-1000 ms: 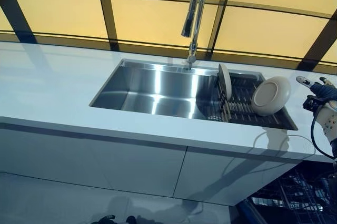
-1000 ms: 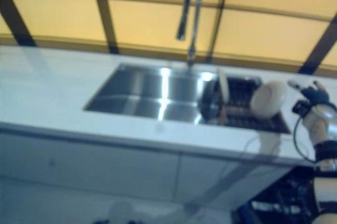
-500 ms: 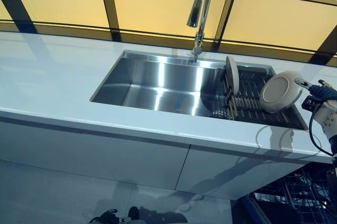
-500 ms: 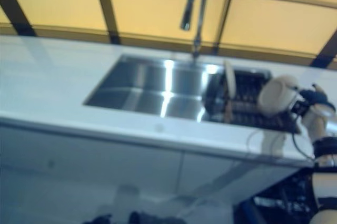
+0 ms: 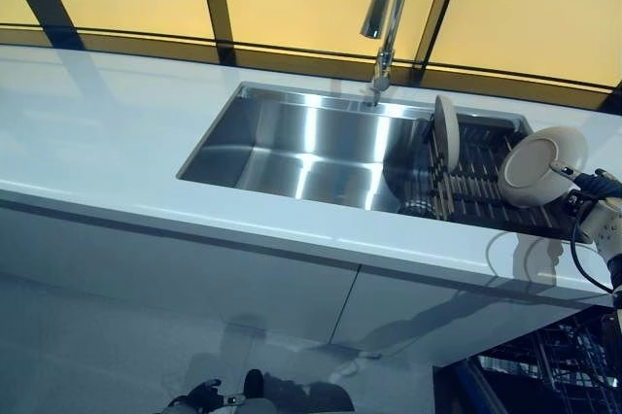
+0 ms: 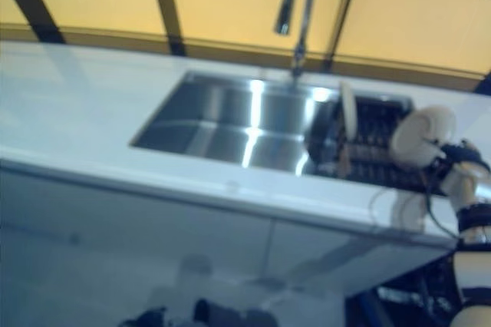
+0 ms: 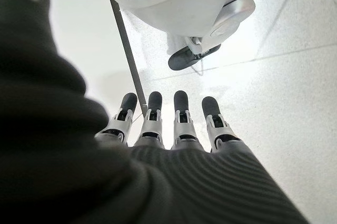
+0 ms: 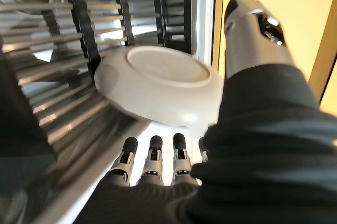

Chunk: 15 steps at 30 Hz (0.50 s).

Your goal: Take plates into dishwasher

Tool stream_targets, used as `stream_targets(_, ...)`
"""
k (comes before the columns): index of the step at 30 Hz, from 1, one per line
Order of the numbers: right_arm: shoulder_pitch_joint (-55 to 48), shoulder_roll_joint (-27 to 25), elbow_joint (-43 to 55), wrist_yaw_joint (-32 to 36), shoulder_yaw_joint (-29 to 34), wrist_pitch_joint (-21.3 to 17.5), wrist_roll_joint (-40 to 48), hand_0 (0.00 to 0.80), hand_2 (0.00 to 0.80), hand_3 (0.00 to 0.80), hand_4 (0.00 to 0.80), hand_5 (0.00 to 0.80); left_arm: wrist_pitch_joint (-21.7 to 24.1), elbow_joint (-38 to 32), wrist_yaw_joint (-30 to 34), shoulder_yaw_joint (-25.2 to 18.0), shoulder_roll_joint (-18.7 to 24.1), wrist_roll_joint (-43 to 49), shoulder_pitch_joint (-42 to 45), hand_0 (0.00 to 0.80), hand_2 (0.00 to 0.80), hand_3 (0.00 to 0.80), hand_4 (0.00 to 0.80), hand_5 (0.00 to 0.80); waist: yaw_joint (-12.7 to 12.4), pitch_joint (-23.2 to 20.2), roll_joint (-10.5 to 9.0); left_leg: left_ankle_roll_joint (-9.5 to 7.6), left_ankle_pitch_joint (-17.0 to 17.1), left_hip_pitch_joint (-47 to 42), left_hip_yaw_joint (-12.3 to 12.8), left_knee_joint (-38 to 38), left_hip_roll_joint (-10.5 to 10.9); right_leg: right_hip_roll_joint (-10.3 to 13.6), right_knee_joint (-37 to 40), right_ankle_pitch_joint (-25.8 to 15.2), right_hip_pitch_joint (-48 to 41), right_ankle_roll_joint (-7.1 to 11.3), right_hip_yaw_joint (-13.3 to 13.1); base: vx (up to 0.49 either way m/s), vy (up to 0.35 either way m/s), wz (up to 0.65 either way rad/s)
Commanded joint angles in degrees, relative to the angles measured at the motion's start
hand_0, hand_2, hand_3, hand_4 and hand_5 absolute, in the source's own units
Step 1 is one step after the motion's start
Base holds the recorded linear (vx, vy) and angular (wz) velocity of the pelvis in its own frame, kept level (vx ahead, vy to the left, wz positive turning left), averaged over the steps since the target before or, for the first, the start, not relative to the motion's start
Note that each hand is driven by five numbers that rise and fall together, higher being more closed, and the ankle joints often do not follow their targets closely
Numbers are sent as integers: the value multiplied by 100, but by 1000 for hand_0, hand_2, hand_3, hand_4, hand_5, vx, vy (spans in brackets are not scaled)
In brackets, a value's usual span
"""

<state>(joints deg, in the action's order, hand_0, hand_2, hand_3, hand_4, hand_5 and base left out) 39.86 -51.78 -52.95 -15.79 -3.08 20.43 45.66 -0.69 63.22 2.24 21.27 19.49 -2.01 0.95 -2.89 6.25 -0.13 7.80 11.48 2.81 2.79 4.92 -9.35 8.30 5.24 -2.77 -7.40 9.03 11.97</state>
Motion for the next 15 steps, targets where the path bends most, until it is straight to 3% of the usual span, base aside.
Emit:
stream_targets(1,914,-79,19,-39,-185,-334,-17,0,0,0,0,0,92,-18,-24,407,181,-85,-276,0,0,0,0,0,-169,383,-179,-450,-1013,-445,328,8,853,-401,-82,44,281,-370,157,0,0,0)
stream_targets(15,1152,-95,-29,-325,-205,-452,168,0,0,0,0,0,156,-99,-82,473,182,-192,-294,0,0,0,0,0,-218,499,-174,-429,-984,-374,278,8,841,-415,-115,51,353,-391,185,0,-3,1)
